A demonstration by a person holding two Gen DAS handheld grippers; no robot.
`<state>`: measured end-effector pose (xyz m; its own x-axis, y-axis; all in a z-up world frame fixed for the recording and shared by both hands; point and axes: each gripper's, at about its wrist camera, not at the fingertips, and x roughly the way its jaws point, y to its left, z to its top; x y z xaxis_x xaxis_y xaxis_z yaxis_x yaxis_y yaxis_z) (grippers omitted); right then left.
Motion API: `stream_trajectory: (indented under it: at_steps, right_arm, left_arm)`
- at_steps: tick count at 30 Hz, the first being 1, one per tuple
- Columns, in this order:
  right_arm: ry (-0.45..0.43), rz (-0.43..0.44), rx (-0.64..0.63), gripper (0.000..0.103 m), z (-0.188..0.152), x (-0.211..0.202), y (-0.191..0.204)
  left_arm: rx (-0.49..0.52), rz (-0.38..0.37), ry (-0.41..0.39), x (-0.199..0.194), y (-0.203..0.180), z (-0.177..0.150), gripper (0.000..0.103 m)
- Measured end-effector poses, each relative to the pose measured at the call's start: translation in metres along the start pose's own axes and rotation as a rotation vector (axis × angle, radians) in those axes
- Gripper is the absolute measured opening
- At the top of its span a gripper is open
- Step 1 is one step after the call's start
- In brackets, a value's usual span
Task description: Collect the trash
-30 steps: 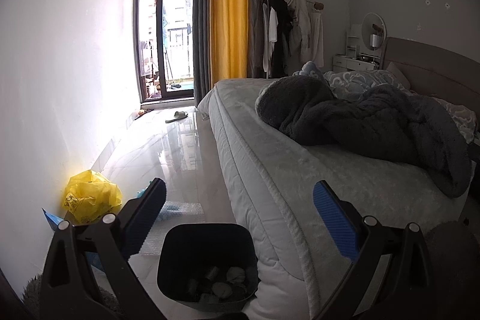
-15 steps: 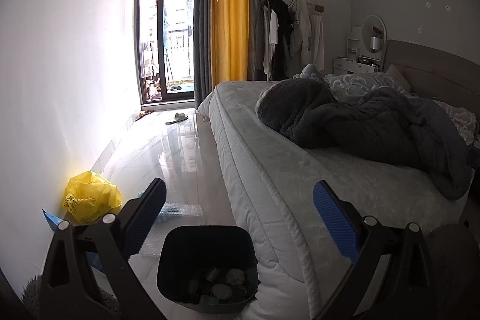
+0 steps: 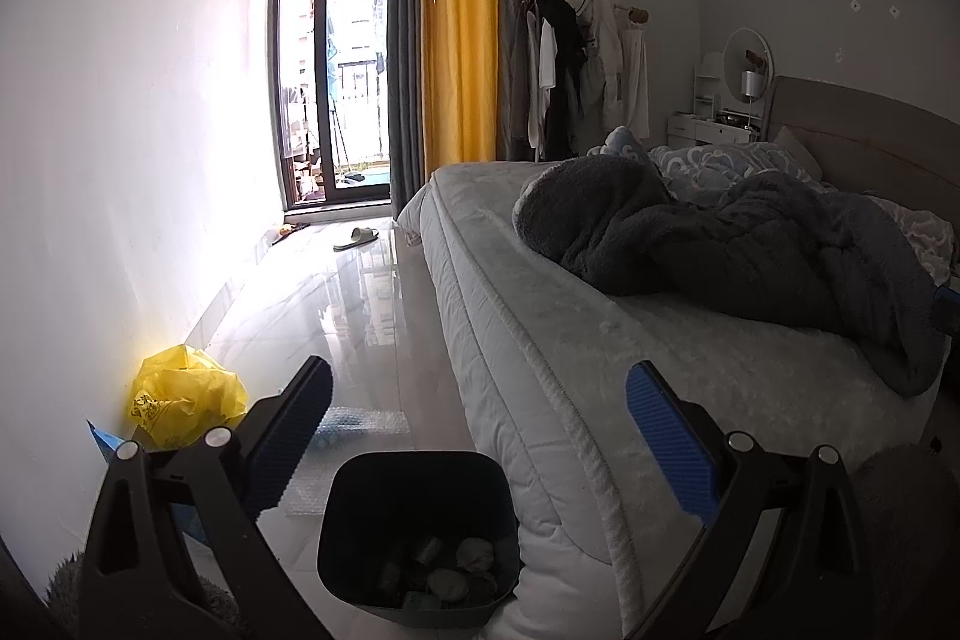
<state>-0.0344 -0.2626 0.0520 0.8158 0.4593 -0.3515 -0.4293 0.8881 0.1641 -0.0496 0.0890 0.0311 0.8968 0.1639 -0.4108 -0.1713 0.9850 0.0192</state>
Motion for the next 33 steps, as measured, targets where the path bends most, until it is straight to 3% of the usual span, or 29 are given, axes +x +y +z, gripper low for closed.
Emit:
stream_trajectory:
  at_steps: [33]
  right_arm:
    - [0.003,0.002,-0.002,0.1,0.0019,0.0004,-0.0016]
  left_arm:
    - [0.002,0.0,0.001,-0.0004,-0.0005,0.0003,0.1]
